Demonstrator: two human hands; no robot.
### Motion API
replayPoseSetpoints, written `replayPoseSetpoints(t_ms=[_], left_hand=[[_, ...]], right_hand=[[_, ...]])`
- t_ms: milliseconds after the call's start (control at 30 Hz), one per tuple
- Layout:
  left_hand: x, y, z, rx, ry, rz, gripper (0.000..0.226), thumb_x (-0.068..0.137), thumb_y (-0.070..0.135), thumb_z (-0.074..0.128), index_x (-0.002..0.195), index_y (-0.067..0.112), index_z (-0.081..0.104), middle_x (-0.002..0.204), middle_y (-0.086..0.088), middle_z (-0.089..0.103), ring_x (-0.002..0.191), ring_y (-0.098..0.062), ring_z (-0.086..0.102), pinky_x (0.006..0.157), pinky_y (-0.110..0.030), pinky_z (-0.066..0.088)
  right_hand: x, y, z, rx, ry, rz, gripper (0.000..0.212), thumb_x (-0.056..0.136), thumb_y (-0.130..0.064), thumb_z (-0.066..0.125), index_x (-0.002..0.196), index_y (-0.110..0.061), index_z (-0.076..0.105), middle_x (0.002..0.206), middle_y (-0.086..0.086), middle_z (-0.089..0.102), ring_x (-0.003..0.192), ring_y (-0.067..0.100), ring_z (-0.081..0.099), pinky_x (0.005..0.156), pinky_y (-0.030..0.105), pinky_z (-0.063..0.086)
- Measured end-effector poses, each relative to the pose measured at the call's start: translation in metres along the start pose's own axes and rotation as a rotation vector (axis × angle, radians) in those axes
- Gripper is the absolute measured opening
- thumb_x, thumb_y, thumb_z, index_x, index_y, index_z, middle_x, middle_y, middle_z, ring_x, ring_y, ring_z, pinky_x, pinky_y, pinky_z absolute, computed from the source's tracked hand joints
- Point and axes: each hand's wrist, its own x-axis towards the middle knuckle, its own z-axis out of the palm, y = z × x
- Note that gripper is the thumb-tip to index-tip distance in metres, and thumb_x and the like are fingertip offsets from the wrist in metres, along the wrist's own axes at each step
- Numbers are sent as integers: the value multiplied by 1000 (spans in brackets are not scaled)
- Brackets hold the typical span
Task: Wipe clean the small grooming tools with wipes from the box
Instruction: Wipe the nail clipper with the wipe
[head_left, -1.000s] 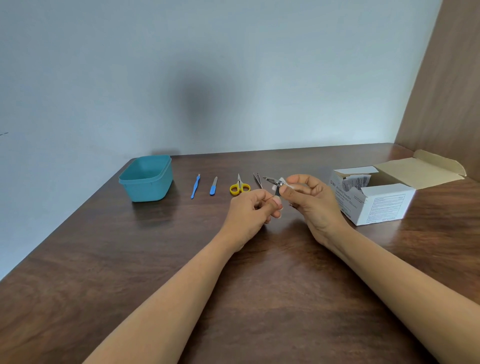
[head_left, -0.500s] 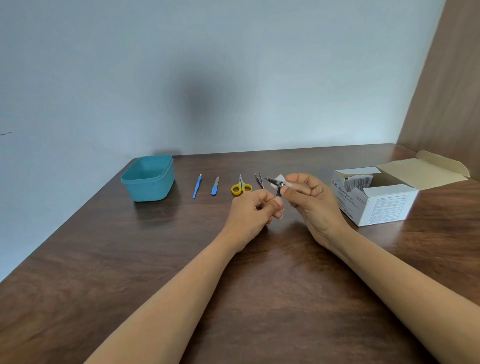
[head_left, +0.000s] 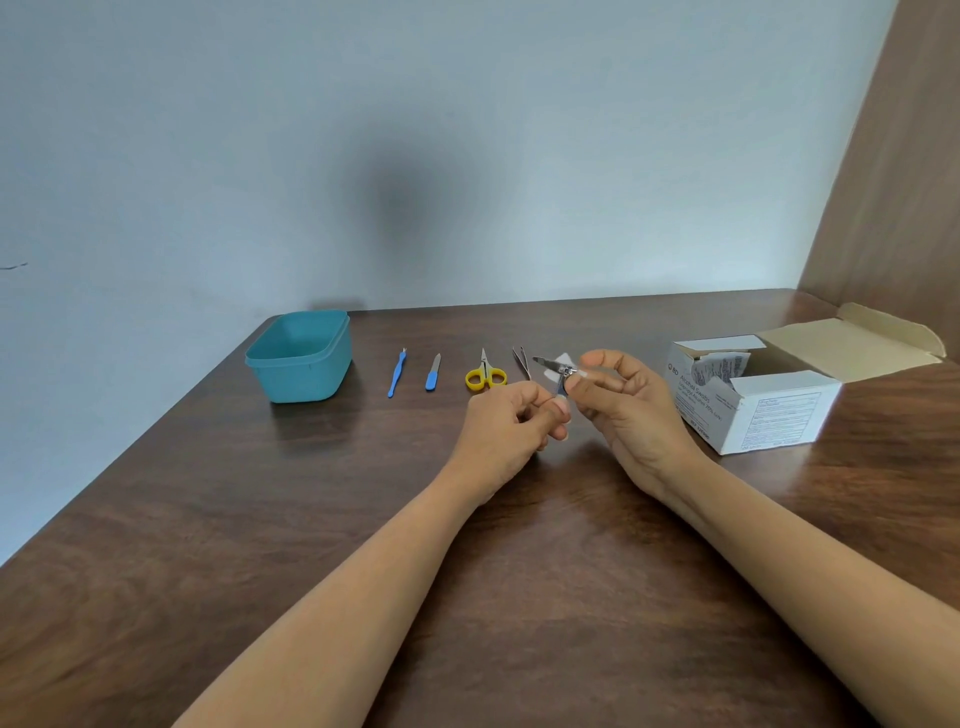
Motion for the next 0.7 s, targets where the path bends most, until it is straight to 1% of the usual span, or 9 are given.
replayPoseSetpoints(t_ms=[133, 200, 267, 367, 467, 500, 533, 633, 700], left_hand=[[-1, 1, 0, -14, 5, 1, 15, 92, 20, 61, 80, 13, 67, 65, 7, 67, 53, 3, 51, 58, -9, 45], [0, 1, 0, -10, 7, -1, 17, 92, 21, 61, 81, 11, 67, 66, 7, 68, 54, 2, 51, 58, -9, 45], [0, 1, 0, -18, 9, -6, 17, 92, 20, 61, 82, 8, 68, 65, 6, 68, 54, -1, 52, 59, -11, 45], [0, 0, 0, -38, 3, -13, 17, 92, 17, 61, 84, 5, 68, 65, 5, 67, 53, -1, 51, 58, -10, 45], [-1, 0, 0, -35, -14, -9, 16, 92, 17, 61, 83, 5, 68, 64, 6, 66, 52, 0, 50, 57, -11, 45], [-1, 0, 0, -39, -14, -10, 16, 92, 17, 61, 83, 5, 68, 64, 6, 66, 52, 0, 50, 57, -11, 45], [0, 0, 0, -46, -12, -13, 16, 92, 16, 61, 83, 5, 68, 64, 5, 66, 52, -1, 50, 57, -11, 45], [-1, 1, 0, -66, -4, -14, 13, 92, 14, 60, 83, 8, 68, 65, 3, 66, 51, 0, 49, 56, -9, 44], [0, 1, 0, -67, -4, -9, 14, 92, 14, 60, 84, 7, 69, 65, 3, 66, 51, 0, 50, 56, -8, 44]], right_hand=[[0, 0, 1, -109, 10, -10, 21, 83, 2, 65, 82, -15, 52, 58, -3, 67, 52, 4, 52, 59, 17, 41], [0, 0, 1, -151, 54, -33, 24, 80, 0, 70, 78, -15, 52, 55, -2, 65, 50, 3, 54, 56, 14, 42], [0, -1, -1, -141, 85, -48, 25, 76, 0, 74, 77, -15, 54, 55, -3, 65, 51, 3, 57, 57, 13, 43], [0, 0, -2, -88, 62, -63, 24, 76, 3, 72, 84, -14, 56, 61, -2, 69, 58, 4, 62, 62, 15, 45], [0, 1, -2, -62, 2, -61, 24, 79, 4, 68, 91, -14, 57, 66, -2, 71, 68, 8, 63, 77, 23, 48], [0, 2, -1, -61, -17, -52, 22, 79, 3, 67, 91, -14, 57, 66, -3, 70, 69, 8, 63, 80, 25, 48], [0, 2, -1, -59, -31, -41, 19, 80, 2, 66, 89, -13, 58, 65, -3, 70, 67, 8, 62, 80, 26, 47], [-1, 2, 1, -68, -30, -26, 14, 83, 1, 64, 83, -12, 59, 62, -4, 69, 57, 4, 59, 66, 17, 47], [-1, 3, 0, -84, 14, -51, 16, 80, 1, 68, 80, -12, 57, 61, -3, 70, 56, 3, 60, 61, 14, 45]])
